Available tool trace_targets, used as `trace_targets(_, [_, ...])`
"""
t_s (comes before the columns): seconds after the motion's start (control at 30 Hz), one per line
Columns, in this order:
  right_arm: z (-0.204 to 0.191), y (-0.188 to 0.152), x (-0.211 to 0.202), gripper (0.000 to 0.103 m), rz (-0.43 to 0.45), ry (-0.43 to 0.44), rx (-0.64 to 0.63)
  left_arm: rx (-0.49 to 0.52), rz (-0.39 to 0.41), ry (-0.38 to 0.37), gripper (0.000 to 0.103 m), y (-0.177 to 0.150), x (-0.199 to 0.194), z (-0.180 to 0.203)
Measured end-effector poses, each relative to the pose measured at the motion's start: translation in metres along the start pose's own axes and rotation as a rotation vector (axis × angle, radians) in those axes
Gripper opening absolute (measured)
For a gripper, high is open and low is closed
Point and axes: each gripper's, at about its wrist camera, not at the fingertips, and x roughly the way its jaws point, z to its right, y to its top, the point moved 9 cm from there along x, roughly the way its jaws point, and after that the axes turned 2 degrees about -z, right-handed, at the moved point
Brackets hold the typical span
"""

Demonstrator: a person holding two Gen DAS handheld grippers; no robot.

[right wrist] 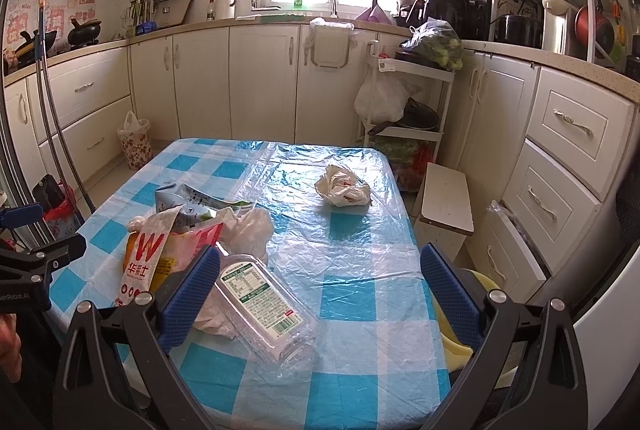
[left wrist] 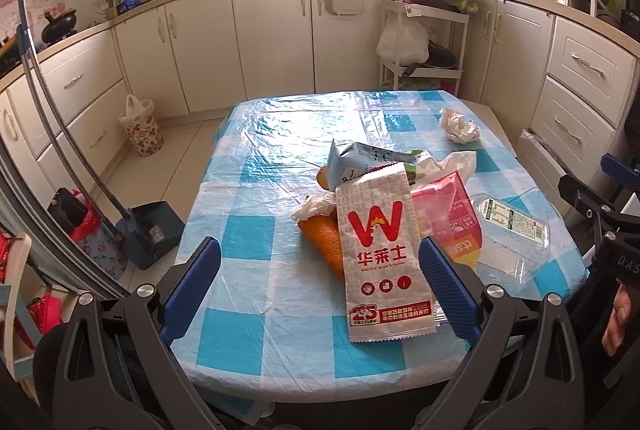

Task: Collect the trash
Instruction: 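Grasp the white paper bag with red W in the left gripper and lift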

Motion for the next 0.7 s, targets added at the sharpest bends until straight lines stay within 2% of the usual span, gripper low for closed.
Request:
trace_targets(0.2, [0.005, -0.003, 0.006, 0.096, -0.026, 0.006, 0.014, 0.044, -0.044, -0.009, 0.096, -0.002, 0.014, 0.015])
trace_targets(0.37, [0.008, -0.006, 0.012, 0.096, -0.06, 0.016, 0.027, 0.008, -0.135, -0.044, 0.096, -0.007, 0.04, 0.019])
trace_targets(0.7, [0.014, -0.008, 0.019, 0.096, -0.095, 0.052, 0.045, 0.024, -0.228, 0.007, 0.096, -0.01, 0.087, 0.036])
